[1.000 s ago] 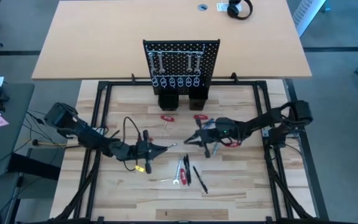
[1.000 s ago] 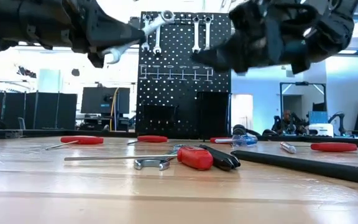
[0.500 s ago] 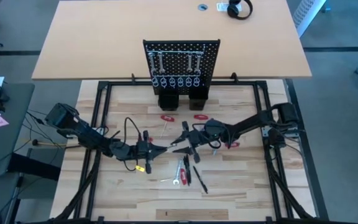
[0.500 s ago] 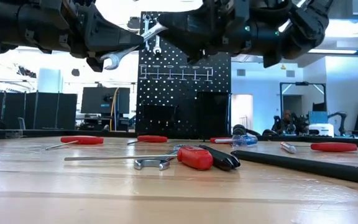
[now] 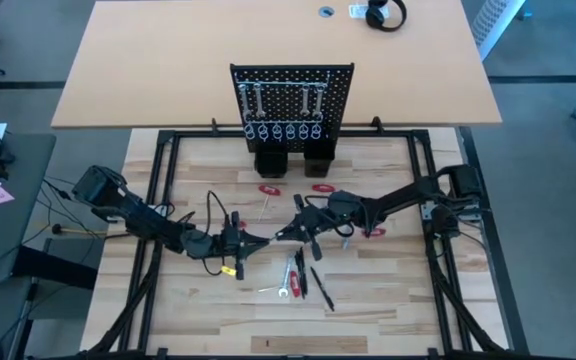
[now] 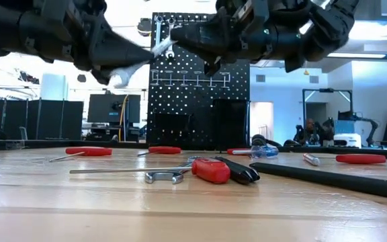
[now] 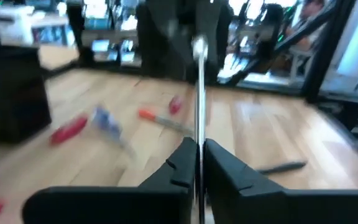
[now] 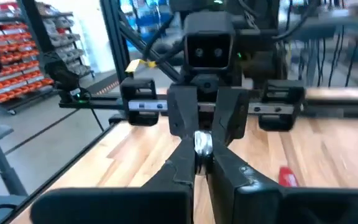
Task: Hang tools onto peg board
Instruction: Hang the wrench on the peg board
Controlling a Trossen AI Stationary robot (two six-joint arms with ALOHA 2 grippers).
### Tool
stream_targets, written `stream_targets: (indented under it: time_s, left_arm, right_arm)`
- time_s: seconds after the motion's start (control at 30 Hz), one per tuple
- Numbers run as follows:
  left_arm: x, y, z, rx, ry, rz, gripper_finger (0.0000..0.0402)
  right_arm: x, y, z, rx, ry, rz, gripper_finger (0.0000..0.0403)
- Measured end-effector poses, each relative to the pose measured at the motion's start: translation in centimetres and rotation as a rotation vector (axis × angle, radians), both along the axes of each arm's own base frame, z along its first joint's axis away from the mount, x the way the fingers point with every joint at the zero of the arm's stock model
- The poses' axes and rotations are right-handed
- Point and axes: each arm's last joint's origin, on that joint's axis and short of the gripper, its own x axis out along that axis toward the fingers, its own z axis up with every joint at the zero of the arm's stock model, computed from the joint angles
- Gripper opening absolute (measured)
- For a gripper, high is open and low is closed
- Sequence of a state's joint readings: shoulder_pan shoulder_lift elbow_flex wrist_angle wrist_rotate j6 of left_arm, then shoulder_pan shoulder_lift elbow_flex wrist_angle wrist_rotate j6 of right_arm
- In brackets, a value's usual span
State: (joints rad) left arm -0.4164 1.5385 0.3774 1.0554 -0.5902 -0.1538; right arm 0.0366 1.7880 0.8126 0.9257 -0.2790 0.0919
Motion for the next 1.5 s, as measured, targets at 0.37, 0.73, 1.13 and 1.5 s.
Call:
stream_targets:
  time_s: [0.37, 0.73, 1.13, 1.5]
  left_arm:
    - [1.7, 0.0, -0.4, 0.024, 0.209, 0.053, 0.0059]
    - [2.4, -0.4, -0.1, 0.053, 0.303, 0.057, 0.0029]
    - [2.7, -0.5, 0.1, 0.054, 0.317, 0.06, 0.0003]
    - [4.1, 3.6, 2.6, 0.005, 0.001, -0.019, 0.0001]
  right_arm:
    - [0.9, 1.1, 1.1, -0.089, 0.148, -0.05, 0.0025]
    - [0.8, 1.0, 0.4, -0.103, 0.23, -0.06, 0.0025]
    - [0.5, 0.6, 0.6, -0.133, 0.265, -0.063, 0.0051]
    - [-4.4, 0.1, 6.2, -0.174, 0.372, -0.1, 0.006]
